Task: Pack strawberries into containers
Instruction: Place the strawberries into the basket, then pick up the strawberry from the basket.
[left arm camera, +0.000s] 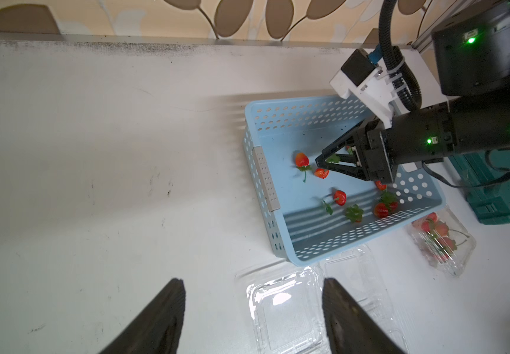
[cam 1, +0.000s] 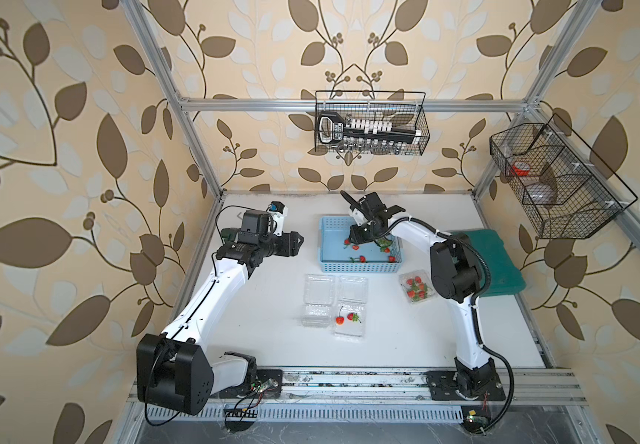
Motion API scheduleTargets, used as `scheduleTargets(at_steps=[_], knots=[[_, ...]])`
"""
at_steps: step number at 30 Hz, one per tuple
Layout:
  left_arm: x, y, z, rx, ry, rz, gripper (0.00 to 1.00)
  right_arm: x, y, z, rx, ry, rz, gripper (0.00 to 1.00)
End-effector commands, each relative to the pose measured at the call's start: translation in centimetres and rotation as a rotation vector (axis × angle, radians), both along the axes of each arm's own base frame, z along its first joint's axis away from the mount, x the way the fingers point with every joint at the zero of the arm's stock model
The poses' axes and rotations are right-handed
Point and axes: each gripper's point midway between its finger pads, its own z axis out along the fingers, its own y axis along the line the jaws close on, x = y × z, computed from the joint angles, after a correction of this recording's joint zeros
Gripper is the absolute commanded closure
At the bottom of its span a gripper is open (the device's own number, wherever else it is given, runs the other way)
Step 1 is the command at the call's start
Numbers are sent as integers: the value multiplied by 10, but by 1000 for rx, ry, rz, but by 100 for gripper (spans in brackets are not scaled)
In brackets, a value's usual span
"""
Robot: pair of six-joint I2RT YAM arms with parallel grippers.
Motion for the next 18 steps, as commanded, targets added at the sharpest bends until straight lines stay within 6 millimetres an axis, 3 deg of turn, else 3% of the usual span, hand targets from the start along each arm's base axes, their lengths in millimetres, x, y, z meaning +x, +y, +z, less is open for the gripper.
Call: scheduleTargets(at_steps=[1, 5, 13, 18], knots=[[0, -1, 2, 4, -9, -14, 28, 6, 1, 9, 30, -14, -7, 69], [0, -1, 2, 5, -10, -12, 28, 7, -2, 14, 32, -23, -16, 71], [-1, -1, 3, 4, -12, -13, 28, 4, -7, 13, 29, -11, -26, 95], [-1, -1, 3, 2, -12, -15, 28, 1, -8, 27, 38, -27, -25, 100]])
